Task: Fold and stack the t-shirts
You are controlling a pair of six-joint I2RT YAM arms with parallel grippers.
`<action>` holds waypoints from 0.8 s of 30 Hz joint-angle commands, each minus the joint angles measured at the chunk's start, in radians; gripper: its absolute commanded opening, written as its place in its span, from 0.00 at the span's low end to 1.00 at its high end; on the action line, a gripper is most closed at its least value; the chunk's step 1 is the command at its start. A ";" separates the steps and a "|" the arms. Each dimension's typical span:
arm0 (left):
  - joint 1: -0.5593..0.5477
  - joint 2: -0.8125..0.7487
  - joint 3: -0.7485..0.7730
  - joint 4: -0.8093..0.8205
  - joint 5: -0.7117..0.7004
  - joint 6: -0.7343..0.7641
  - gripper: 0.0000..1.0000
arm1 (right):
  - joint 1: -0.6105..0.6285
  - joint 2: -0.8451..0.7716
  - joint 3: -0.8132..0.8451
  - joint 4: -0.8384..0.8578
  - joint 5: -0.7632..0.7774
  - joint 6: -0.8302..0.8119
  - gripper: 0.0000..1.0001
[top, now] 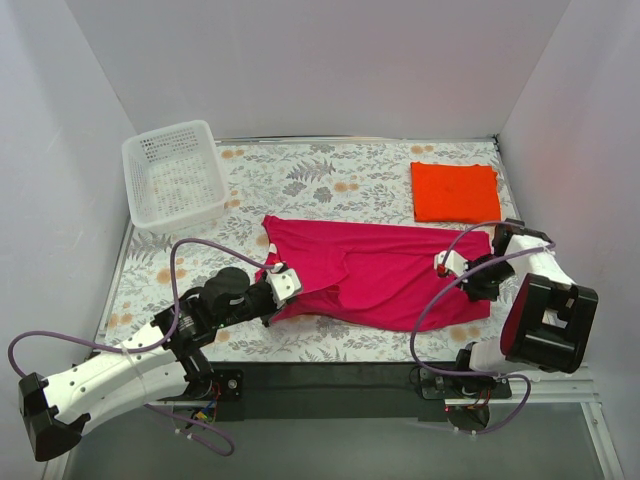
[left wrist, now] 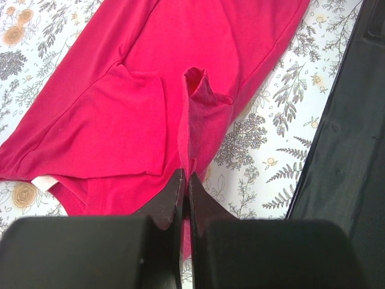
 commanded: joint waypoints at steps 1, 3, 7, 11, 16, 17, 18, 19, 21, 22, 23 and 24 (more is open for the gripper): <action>0.005 -0.001 -0.008 0.006 -0.012 -0.008 0.00 | -0.008 -0.091 0.002 -0.010 -0.019 0.008 0.01; 0.004 -0.007 -0.007 0.005 -0.024 -0.011 0.00 | -0.015 -0.121 0.007 -0.016 -0.031 0.039 0.01; 0.006 -0.039 0.004 -0.012 -0.055 -0.012 0.00 | -0.024 -0.179 0.047 -0.027 -0.012 0.147 0.01; 0.004 -0.088 0.009 -0.031 -0.095 -0.025 0.00 | -0.065 -0.196 0.042 -0.056 -0.037 0.165 0.01; 0.004 -0.130 0.027 -0.068 -0.139 -0.028 0.00 | -0.139 -0.191 0.039 -0.010 -0.114 0.232 0.01; 0.004 -0.128 0.027 -0.072 -0.146 -0.028 0.00 | -0.145 -0.188 0.038 -0.005 -0.133 0.247 0.01; 0.004 -0.125 0.030 -0.084 -0.153 -0.023 0.00 | -0.153 -0.187 0.033 -0.004 -0.140 0.249 0.01; 0.004 -0.110 0.039 -0.091 -0.162 -0.014 0.00 | -0.157 -0.188 0.022 0.002 -0.153 0.245 0.01; 0.004 -0.085 0.047 -0.126 -0.175 -0.003 0.00 | -0.186 -0.197 0.013 0.004 -0.171 0.226 0.01; 0.004 -0.075 0.051 -0.140 -0.173 0.003 0.00 | -0.203 -0.211 0.008 -0.002 -0.183 0.214 0.01; 0.004 -0.052 0.056 -0.153 -0.164 0.007 0.00 | -0.222 -0.217 0.007 -0.007 -0.212 0.199 0.01; 0.004 -0.041 0.059 -0.185 -0.149 0.011 0.00 | -0.263 -0.226 0.007 -0.016 -0.229 0.129 0.01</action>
